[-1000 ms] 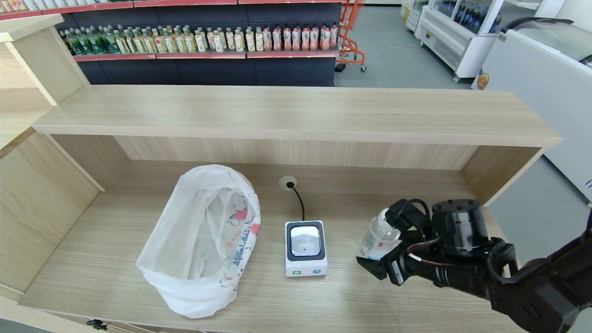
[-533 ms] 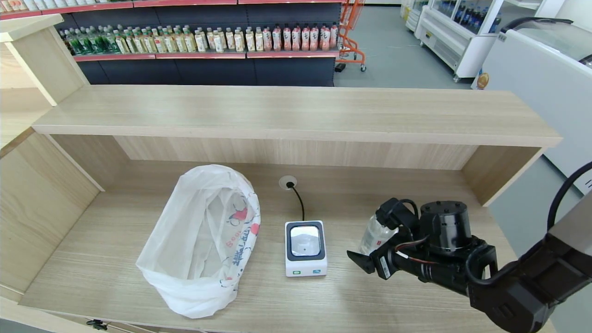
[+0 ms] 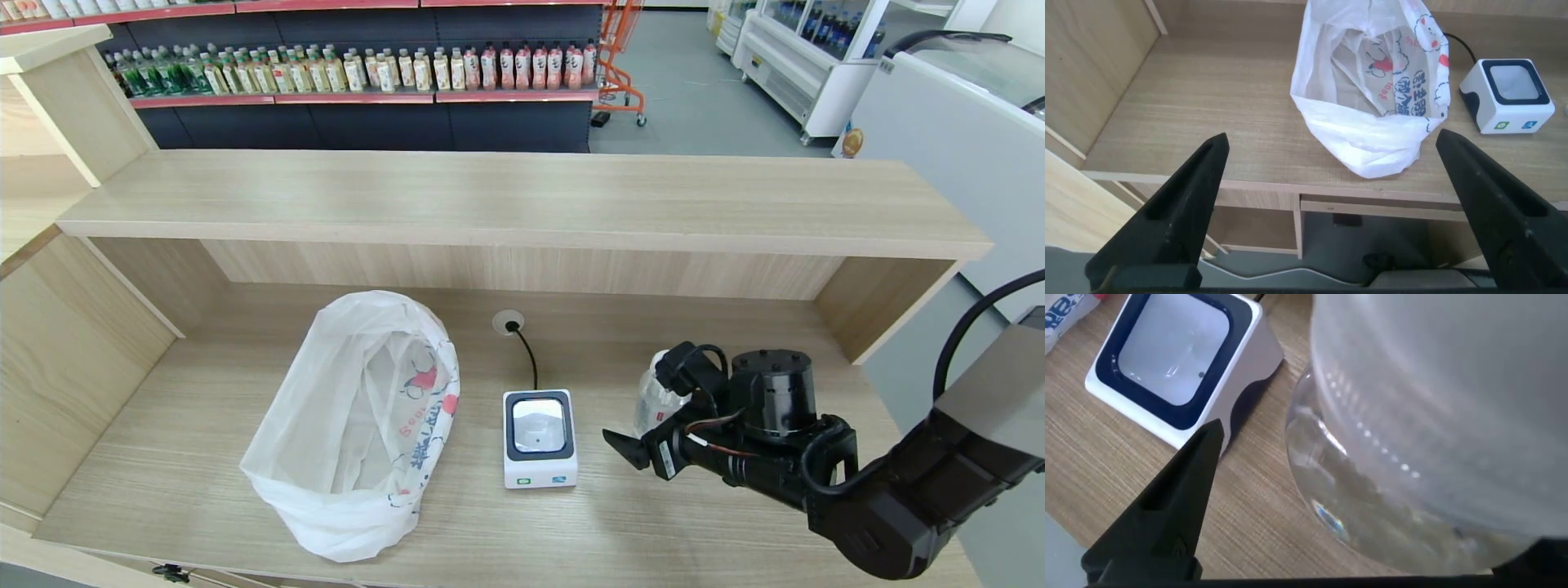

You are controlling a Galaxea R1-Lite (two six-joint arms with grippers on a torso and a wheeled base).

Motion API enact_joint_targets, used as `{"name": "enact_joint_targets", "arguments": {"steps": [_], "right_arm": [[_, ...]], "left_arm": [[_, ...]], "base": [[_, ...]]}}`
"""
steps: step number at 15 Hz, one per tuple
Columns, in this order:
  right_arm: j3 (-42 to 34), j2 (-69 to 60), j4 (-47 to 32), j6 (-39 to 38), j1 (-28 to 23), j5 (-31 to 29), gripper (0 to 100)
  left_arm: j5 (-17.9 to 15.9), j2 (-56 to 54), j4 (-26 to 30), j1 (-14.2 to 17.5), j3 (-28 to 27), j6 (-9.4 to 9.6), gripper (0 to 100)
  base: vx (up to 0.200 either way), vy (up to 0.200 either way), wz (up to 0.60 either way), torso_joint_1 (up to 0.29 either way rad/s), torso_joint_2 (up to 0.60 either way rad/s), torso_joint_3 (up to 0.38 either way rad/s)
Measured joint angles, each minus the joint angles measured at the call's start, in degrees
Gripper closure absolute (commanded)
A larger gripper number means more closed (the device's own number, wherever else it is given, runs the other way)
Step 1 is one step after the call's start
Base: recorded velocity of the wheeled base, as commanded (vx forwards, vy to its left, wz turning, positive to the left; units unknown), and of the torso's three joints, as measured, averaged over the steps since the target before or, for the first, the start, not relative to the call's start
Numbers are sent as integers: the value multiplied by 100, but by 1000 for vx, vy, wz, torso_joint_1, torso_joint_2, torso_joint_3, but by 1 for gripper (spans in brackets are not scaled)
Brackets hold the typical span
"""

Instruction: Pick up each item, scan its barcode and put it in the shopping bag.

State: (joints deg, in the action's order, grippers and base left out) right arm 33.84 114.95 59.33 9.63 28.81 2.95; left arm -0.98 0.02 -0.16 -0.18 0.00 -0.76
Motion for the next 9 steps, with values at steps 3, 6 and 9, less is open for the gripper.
{"name": "enact_joint_targets", "arguments": {"steps": [3,6,9], "right_arm": [[11,21,171,-13,-48,9,100],[11,43,187,11,-146,46,100],[-5,55,200,29,-222,216,100]], "left_arm": [[2,0,0,0,0,0,0],[0,0,0,-4,0,0,0],[0,0,0,0,0,0,0]], "base": [[0,0,0,0,0,0],[0,0,0,0,0,0],[0,0,0,0,0,0]]}}
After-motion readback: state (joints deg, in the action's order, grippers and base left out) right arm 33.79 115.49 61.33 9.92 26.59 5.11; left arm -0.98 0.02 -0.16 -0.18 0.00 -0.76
